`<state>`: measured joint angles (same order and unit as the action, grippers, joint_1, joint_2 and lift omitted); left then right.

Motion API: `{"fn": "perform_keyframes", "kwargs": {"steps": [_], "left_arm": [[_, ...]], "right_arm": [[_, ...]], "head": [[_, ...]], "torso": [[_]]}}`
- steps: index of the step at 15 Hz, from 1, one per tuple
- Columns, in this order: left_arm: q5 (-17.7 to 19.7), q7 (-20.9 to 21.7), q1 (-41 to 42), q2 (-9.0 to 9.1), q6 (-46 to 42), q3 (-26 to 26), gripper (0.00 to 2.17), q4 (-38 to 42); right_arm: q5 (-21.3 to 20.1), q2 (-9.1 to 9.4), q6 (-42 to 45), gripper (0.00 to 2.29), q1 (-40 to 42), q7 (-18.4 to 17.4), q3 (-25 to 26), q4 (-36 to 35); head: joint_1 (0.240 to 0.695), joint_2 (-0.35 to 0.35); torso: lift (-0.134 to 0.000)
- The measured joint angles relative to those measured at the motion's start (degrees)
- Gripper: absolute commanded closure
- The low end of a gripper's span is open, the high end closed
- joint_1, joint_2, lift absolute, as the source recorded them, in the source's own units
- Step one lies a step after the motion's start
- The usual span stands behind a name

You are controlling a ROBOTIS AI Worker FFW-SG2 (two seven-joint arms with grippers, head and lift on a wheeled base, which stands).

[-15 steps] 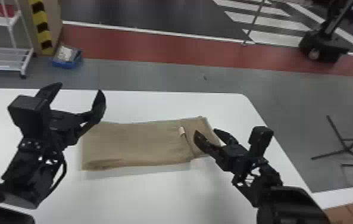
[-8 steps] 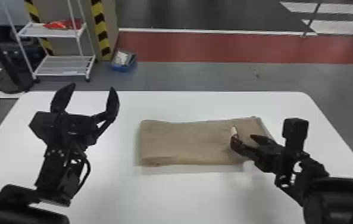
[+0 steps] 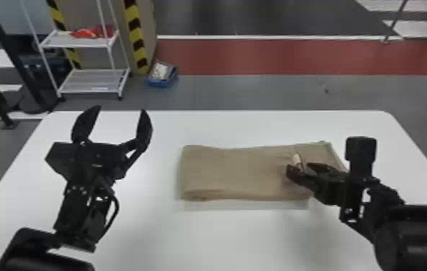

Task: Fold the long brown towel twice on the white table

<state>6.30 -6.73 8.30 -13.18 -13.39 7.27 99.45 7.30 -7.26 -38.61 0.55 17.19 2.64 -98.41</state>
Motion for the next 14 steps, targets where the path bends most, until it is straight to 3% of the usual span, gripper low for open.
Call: {"fn": "perform_keyframes", "kwargs": {"steps": [2, 6, 14], "left_arm": [[0.17, 0.14, 0.04, 0.0, 0.0, -0.21, 0.09, 0.09], [0.2, 0.05, 0.05, 0.02, 0.13, 0.15, 0.09, 0.11], [0.55, 0.05, -0.21, 0.1, 1.19, 0.26, 0.09, 0.28]], "right_arm": [[-0.07, 0.05, -0.07, 0.58, 0.27, -0.34, 0.15, -0.16], [-0.16, 0.05, 0.4, 1.43, 0.28, 0.01, 0.15, 0.04], [1.61, 0.05, 2.72, 1.51, 0.6, 0.21, 0.63, -0.23]], "head": [[0.695, 0.007], [0.695, 0.004], [0.695, 0.003]], "torso": [[-0.123], [-0.123], [-0.123]]}}
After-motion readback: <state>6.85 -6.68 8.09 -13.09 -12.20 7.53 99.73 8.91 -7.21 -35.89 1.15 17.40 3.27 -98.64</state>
